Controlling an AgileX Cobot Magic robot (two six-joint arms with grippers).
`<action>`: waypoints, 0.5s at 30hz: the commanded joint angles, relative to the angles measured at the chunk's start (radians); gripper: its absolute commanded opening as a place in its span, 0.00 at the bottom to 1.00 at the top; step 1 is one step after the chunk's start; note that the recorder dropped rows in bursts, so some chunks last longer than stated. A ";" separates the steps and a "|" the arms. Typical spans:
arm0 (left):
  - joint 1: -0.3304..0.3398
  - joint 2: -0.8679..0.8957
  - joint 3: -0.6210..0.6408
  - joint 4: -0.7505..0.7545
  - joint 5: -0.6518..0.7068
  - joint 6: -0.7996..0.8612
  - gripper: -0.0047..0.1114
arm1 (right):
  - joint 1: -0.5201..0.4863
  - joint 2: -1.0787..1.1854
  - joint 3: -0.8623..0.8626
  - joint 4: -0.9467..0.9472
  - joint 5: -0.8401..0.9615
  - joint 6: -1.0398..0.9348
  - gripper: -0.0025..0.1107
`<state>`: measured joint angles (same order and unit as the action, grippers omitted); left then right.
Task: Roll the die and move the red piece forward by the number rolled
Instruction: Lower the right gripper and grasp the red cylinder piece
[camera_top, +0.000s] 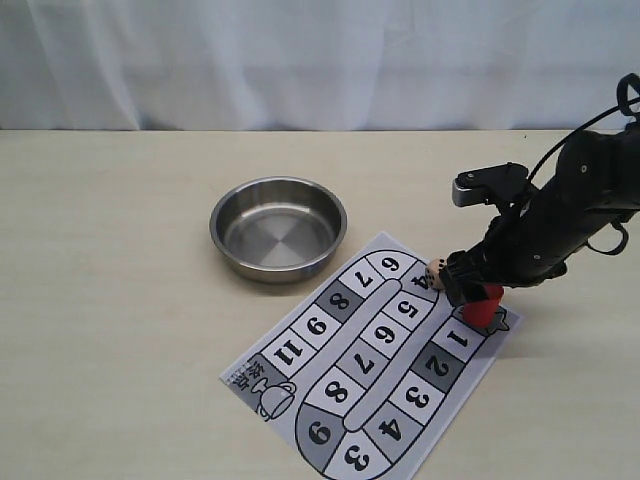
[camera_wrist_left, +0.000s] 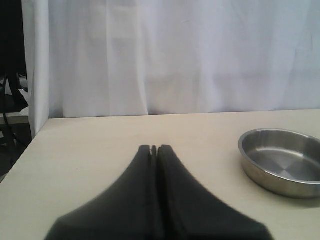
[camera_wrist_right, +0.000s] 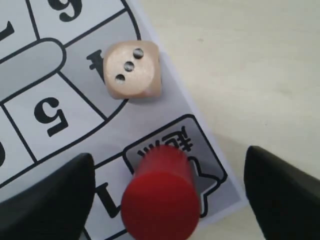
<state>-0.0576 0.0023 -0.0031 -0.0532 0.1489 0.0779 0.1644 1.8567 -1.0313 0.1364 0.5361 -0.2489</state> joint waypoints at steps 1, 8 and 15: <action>-0.002 -0.002 0.003 -0.002 -0.006 -0.005 0.04 | 0.001 0.002 0.004 0.005 -0.011 0.000 0.61; -0.002 -0.002 0.003 -0.002 -0.006 -0.005 0.04 | 0.001 0.002 0.004 0.005 -0.009 0.000 0.32; -0.002 -0.002 0.003 -0.002 -0.006 -0.005 0.04 | 0.001 -0.006 -0.006 0.005 0.021 0.000 0.06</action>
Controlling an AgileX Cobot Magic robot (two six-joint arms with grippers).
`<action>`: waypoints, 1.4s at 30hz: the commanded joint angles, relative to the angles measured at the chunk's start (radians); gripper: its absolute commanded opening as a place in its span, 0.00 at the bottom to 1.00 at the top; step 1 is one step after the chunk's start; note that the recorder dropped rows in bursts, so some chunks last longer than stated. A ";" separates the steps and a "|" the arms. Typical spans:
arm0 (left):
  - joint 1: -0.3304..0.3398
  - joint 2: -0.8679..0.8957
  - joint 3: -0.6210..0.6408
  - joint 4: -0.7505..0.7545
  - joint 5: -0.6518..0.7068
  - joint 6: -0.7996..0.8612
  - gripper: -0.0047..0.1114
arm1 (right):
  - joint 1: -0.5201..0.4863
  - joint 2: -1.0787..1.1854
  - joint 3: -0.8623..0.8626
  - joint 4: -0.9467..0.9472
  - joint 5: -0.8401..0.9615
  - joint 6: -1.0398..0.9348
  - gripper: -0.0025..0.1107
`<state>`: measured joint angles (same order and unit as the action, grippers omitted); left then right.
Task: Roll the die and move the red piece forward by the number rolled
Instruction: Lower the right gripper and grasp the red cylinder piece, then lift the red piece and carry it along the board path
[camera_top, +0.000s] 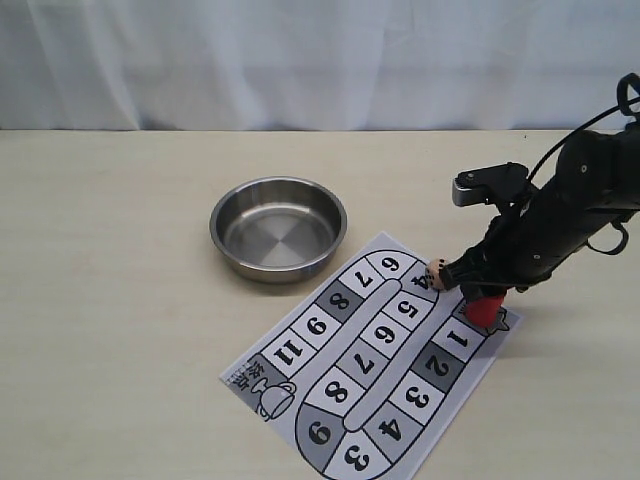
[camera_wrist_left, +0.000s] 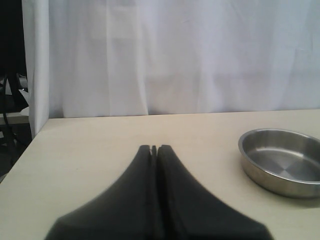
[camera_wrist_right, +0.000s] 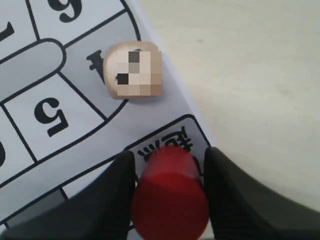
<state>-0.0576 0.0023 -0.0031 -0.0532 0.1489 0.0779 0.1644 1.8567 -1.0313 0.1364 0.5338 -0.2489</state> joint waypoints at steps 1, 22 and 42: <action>-0.002 -0.002 0.003 -0.002 -0.006 -0.005 0.04 | 0.001 -0.011 -0.011 0.005 0.032 0.000 0.06; -0.002 -0.002 0.003 -0.002 -0.006 -0.005 0.04 | 0.164 -0.111 0.004 -0.002 0.074 0.036 0.06; -0.002 -0.002 0.003 -0.002 -0.006 -0.005 0.04 | 0.159 -0.052 0.101 -0.074 -0.060 0.133 0.06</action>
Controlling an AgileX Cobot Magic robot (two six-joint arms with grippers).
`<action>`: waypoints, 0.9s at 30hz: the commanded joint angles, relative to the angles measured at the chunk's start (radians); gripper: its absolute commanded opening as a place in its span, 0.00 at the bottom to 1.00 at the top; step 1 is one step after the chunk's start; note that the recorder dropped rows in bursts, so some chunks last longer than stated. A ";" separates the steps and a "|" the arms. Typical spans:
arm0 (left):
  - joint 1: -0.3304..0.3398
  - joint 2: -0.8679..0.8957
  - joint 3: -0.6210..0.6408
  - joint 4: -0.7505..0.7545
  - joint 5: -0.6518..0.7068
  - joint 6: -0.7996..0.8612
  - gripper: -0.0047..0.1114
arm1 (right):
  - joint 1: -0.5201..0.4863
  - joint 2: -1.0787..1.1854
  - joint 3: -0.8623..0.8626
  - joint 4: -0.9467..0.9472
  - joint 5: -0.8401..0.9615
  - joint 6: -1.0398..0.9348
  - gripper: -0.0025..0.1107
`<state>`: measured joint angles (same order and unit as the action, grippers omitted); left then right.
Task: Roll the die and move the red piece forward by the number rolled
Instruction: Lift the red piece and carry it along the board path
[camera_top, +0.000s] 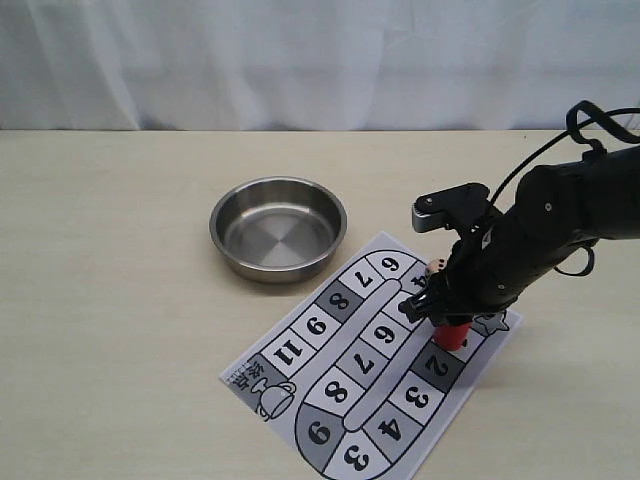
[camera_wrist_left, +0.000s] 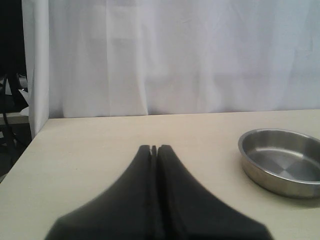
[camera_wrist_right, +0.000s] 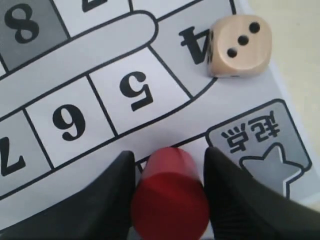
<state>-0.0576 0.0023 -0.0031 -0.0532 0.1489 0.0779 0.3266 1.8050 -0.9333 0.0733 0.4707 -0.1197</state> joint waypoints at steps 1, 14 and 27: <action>-0.002 -0.002 0.003 -0.002 -0.006 -0.005 0.04 | -0.003 -0.012 0.003 -0.011 0.002 0.003 0.06; -0.002 -0.002 0.003 -0.002 -0.006 -0.005 0.04 | -0.003 -0.194 0.003 -0.011 0.002 0.003 0.06; -0.002 -0.002 0.003 -0.002 -0.006 -0.005 0.04 | 0.000 -0.272 0.007 0.004 0.034 0.001 0.06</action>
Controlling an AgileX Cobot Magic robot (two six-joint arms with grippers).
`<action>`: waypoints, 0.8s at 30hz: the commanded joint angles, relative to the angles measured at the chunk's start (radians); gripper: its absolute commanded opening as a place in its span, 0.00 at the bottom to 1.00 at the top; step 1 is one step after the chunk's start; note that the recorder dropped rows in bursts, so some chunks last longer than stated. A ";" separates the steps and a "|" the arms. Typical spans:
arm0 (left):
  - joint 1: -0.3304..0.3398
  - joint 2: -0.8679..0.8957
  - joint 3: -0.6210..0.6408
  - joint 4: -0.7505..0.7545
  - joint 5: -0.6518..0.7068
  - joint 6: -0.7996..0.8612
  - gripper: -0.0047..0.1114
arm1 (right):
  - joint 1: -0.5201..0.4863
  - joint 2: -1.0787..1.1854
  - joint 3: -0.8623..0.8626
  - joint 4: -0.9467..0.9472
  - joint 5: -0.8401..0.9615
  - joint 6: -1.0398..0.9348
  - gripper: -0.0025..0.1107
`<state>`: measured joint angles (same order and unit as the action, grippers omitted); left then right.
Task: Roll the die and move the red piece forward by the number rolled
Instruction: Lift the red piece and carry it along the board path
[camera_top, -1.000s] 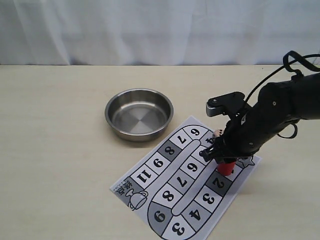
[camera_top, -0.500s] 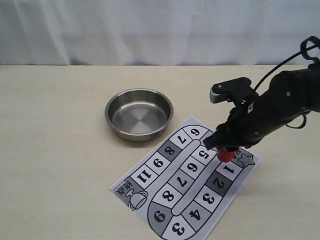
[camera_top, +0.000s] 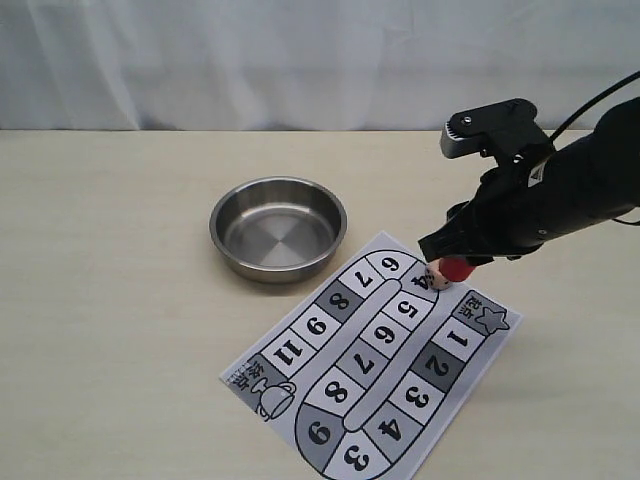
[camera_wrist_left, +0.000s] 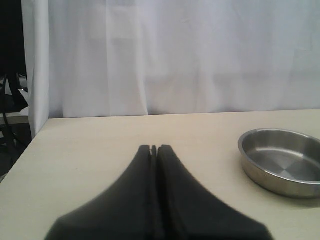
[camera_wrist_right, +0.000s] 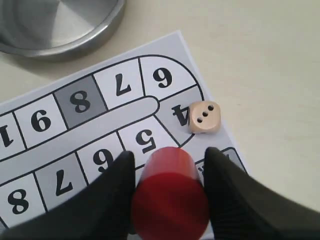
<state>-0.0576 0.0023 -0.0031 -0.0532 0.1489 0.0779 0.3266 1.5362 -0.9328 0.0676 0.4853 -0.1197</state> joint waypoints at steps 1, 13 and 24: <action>-0.002 -0.002 0.003 -0.002 -0.006 -0.005 0.04 | 0.000 -0.001 0.015 0.031 0.015 0.001 0.06; -0.002 -0.002 0.003 -0.002 -0.006 -0.005 0.04 | 0.002 0.065 0.135 0.198 -0.114 -0.108 0.06; -0.002 -0.002 0.003 -0.002 -0.006 -0.005 0.04 | 0.002 0.153 0.137 0.322 -0.092 -0.215 0.06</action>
<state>-0.0576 0.0023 -0.0031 -0.0532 0.1489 0.0779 0.3283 1.6760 -0.8006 0.3205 0.3888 -0.2622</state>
